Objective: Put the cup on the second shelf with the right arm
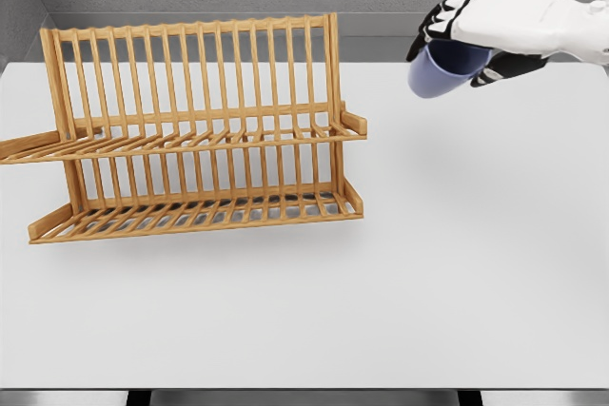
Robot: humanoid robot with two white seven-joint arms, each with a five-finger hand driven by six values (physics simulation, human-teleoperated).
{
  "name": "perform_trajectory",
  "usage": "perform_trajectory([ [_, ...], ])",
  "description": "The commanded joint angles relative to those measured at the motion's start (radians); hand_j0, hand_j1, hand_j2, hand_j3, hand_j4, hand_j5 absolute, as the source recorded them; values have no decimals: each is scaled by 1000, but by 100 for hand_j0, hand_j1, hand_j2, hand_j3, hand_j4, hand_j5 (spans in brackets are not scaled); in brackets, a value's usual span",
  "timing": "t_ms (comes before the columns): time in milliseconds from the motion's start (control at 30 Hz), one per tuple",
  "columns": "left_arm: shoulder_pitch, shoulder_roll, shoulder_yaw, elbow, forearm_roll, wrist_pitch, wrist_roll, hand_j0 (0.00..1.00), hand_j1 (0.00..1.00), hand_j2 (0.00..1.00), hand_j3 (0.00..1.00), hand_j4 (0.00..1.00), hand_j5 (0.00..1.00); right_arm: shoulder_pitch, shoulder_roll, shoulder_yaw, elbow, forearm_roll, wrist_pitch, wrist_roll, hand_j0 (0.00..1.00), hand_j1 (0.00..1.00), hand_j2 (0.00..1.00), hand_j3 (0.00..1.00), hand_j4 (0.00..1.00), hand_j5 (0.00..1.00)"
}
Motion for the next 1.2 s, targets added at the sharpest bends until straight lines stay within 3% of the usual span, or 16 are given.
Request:
perform_trajectory([
  [0, 0, 0, 0, 0, 0, 0, 0, 100, 100, 100, 100, 100, 100, 0, -1, -7, -44, -4, 2, -1, 69, 69, 69, 69, 69, 69],
  [433, 0, 0, 0, 0, 0, 0, 0, 100, 100, 100, 100, 100, 100, -20, 28, -5, -89, -4, 2, -1, 69, 69, 69, 69, 69, 69],
  [1167, 0, 0, 0, 0, 0, 0, 0, 100, 100, 100, 100, 100, 100, -38, 224, 27, -92, -1, 5, -1, 69, 69, 69, 69, 69, 69],
])
